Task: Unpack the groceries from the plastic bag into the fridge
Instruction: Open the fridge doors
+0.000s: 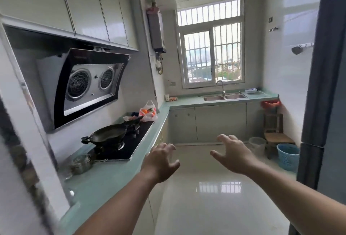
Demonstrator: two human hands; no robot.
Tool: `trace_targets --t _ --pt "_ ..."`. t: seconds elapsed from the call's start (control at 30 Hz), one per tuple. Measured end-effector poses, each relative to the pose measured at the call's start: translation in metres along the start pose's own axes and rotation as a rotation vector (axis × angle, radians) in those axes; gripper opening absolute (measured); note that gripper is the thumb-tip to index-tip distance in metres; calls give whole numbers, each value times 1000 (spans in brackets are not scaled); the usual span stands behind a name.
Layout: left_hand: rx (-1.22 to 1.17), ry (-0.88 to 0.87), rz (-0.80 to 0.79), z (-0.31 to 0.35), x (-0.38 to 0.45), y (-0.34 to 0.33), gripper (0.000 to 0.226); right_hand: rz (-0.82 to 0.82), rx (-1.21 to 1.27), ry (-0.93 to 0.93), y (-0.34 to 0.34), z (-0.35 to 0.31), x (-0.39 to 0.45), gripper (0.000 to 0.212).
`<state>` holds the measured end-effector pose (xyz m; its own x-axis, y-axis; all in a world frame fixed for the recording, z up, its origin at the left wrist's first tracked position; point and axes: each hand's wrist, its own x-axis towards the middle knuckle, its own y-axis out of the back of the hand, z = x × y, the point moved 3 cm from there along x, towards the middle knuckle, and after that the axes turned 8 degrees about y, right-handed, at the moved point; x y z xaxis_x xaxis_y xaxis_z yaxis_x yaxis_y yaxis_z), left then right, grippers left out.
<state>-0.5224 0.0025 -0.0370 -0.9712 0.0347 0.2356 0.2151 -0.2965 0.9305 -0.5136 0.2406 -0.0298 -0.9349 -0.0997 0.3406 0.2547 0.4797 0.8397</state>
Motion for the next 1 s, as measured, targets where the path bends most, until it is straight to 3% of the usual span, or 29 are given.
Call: trace_targets --t 0.47,0.77,1.0 --pt "-13 11 21 -7 213 -59 49 -20 -16 127 -53 52 204 54" --pt "-83 35 -29 -49 404 -127 50 -56 -45 62 -135 111 380 53" --pt "-84 -49 -78 -25 532 -174 46 -43 -62 -6 -162 176 480 50"
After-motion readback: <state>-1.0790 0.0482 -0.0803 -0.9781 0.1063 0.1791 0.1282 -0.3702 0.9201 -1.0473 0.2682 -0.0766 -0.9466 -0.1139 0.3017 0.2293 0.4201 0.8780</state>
